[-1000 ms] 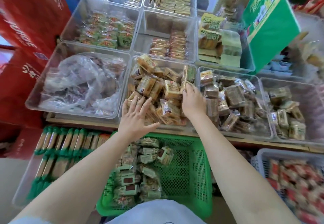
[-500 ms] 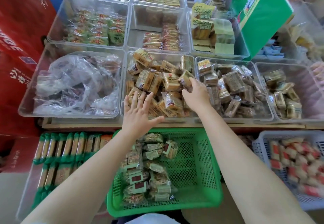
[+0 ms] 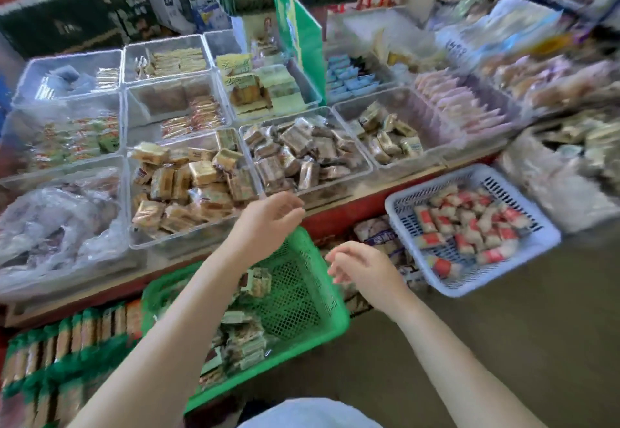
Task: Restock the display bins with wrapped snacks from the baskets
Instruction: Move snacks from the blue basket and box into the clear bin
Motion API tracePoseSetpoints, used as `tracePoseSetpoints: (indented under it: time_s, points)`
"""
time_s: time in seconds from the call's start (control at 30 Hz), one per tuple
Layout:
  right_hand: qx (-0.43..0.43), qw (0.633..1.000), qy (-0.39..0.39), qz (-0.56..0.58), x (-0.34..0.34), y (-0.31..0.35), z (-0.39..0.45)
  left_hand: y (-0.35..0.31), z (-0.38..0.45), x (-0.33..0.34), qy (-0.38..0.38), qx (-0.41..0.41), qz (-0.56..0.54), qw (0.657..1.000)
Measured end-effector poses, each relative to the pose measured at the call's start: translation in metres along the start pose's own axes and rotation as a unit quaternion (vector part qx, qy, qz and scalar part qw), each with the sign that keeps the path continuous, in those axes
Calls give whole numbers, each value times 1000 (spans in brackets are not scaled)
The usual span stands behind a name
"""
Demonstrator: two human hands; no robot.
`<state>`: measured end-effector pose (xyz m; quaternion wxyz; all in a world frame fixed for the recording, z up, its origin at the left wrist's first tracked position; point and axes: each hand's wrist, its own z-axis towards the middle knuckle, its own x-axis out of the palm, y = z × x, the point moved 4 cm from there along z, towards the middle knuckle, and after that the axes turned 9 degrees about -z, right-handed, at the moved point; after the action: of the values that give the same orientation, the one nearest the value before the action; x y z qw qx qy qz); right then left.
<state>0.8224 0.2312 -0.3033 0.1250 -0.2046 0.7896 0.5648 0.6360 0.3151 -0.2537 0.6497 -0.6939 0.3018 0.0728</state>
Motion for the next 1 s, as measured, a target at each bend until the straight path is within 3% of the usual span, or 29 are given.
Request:
tracePoseSetpoints:
  time_s: [0.23, 0.5, 0.63, 1.0]
  points:
    - [13, 989, -119, 91, -173, -102, -107, -113, -27, 200, 73, 5, -7, 997]
    - [73, 965, -190, 165, -291, -206, -176, -176, -33, 350, 182, -37, 10, 982]
    - [93, 955, -219, 177, -350, -244, -166, -202, 2, 406, 211, -53, 17, 976]
    - [120, 945, -252, 168, -532, -316, -40, -281, 204, 539, 183, -7, -23, 983]
